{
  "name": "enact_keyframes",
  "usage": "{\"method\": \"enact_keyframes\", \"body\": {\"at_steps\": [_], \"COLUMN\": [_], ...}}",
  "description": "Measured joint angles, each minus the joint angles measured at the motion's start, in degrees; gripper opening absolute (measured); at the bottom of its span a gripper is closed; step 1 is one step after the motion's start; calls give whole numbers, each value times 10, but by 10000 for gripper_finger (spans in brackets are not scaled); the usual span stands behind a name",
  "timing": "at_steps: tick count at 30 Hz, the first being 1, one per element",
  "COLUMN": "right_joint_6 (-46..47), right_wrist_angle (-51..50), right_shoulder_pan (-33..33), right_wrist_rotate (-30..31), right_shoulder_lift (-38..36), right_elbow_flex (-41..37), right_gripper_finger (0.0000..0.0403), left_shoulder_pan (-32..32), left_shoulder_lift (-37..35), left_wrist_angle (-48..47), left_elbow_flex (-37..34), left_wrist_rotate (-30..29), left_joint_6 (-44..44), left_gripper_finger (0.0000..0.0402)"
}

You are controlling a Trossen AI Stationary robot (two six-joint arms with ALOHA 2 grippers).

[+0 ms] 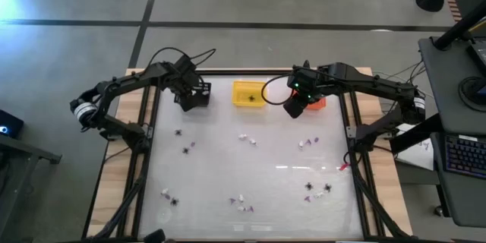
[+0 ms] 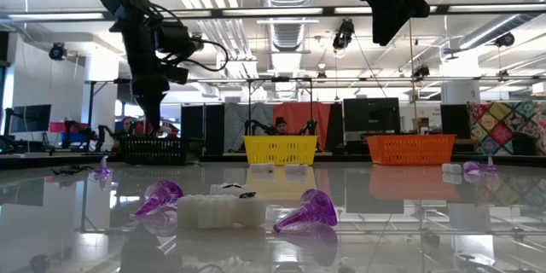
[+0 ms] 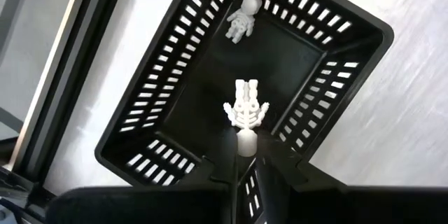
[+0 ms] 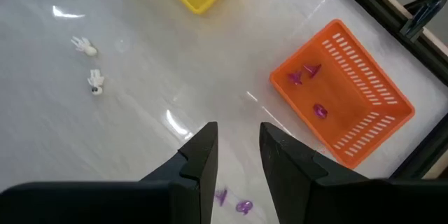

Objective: Sort Halloween decoration
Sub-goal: Put the white skeleton toy into the black basket

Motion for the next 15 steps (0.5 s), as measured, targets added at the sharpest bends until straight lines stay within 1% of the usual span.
{"method": "enact_keyframes", "body": {"at_steps": [10,15], "right_joint_6": [4,-5], "right_wrist_angle": [0,0], "right_shoulder_pan": [0,0], "right_wrist_rotate": [0,0], "right_shoulder_lift": [0,0], "right_elbow_flex": [0,0], "right_gripper_finger": [100,100], "left_shoulder_pan": [0,0], "left_shoulder_lift": [0,0], "left_wrist_angle": [4,4], "left_elbow_flex": [0,0], "left_wrist_rotate": [0,0], "left_joint_6": [8,5], "left_gripper_finger": [87,109]}}
